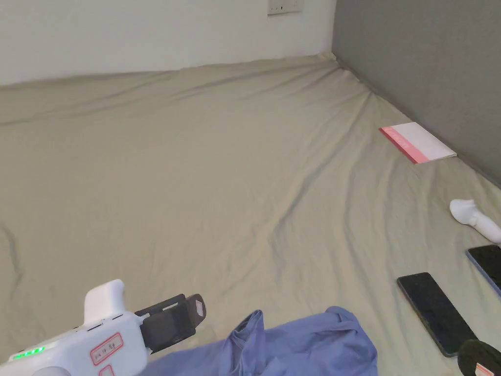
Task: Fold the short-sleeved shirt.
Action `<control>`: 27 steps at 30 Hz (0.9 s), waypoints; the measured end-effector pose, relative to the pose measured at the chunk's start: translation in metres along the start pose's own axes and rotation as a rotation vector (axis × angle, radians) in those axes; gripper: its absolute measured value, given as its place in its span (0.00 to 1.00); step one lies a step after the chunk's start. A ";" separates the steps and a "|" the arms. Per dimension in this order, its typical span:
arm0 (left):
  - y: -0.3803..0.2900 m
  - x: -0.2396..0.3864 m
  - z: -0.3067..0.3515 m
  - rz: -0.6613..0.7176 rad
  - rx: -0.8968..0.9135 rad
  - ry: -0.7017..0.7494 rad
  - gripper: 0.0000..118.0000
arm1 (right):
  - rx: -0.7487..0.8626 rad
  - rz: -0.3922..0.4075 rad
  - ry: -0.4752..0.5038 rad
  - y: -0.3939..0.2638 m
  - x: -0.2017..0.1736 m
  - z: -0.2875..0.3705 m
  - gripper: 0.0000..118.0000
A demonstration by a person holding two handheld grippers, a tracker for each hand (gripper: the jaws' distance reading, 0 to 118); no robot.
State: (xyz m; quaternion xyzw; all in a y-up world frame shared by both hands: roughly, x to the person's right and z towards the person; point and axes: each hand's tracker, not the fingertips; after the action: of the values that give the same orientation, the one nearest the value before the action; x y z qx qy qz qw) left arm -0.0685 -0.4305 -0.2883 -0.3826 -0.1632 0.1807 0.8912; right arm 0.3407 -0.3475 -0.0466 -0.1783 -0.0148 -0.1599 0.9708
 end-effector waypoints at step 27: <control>-0.043 0.001 -0.006 0.043 -0.082 -0.291 1.00 | 0.000 0.018 -0.024 -0.002 -0.012 0.023 0.02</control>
State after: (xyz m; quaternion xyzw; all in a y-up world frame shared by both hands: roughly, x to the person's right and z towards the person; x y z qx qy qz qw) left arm -0.0567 -0.4613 -0.2601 -0.3921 -0.2896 0.2463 0.8377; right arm 0.3291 -0.3377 -0.0253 -0.1803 -0.0250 -0.1488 0.9720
